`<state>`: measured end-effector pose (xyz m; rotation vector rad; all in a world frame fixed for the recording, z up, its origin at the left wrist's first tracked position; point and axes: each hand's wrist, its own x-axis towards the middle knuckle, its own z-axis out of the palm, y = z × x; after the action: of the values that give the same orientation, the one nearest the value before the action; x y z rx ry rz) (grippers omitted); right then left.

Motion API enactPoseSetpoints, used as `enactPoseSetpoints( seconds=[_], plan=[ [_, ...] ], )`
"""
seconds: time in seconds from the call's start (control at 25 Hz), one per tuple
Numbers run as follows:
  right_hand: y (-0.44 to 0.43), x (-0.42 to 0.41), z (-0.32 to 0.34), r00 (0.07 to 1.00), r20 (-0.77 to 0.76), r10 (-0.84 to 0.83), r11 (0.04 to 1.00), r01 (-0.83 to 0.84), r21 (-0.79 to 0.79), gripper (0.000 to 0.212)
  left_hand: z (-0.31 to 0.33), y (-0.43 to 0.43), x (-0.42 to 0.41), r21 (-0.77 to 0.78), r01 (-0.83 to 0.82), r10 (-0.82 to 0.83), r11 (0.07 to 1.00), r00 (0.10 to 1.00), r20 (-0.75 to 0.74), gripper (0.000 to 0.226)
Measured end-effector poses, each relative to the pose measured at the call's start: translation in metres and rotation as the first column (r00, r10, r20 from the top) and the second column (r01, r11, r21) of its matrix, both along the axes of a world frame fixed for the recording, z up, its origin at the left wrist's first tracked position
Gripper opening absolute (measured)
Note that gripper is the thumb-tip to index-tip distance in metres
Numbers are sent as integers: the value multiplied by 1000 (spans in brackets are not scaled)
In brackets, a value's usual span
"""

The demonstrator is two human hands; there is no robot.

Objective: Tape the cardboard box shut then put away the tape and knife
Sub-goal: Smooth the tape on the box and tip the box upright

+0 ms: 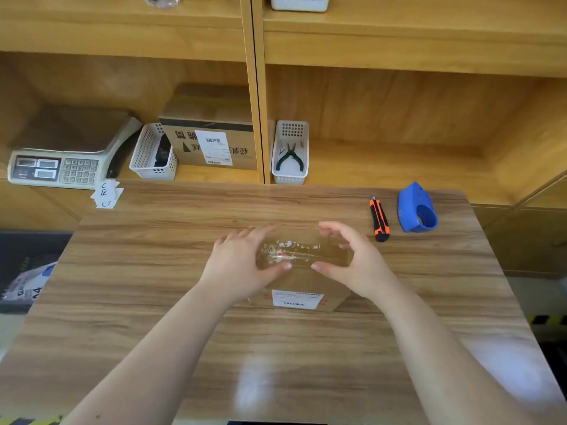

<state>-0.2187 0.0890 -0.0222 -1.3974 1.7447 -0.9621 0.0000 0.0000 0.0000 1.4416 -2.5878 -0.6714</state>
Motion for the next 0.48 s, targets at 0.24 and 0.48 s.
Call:
enactPoseSetpoints(
  seconds=[0.24, 0.48],
  plan=[
    [-10, -1, -32, 890, -431, 148, 989, -121, 89, 68, -39, 10, -14, 113, 84, -98, 990, 987, 128, 88],
    [-24, -13, -53, 749, -600, 282, 957, -262, 122, 51, -67, 20, -27, -15, 113, -102, 994, 943, 317, 89]
  ],
)
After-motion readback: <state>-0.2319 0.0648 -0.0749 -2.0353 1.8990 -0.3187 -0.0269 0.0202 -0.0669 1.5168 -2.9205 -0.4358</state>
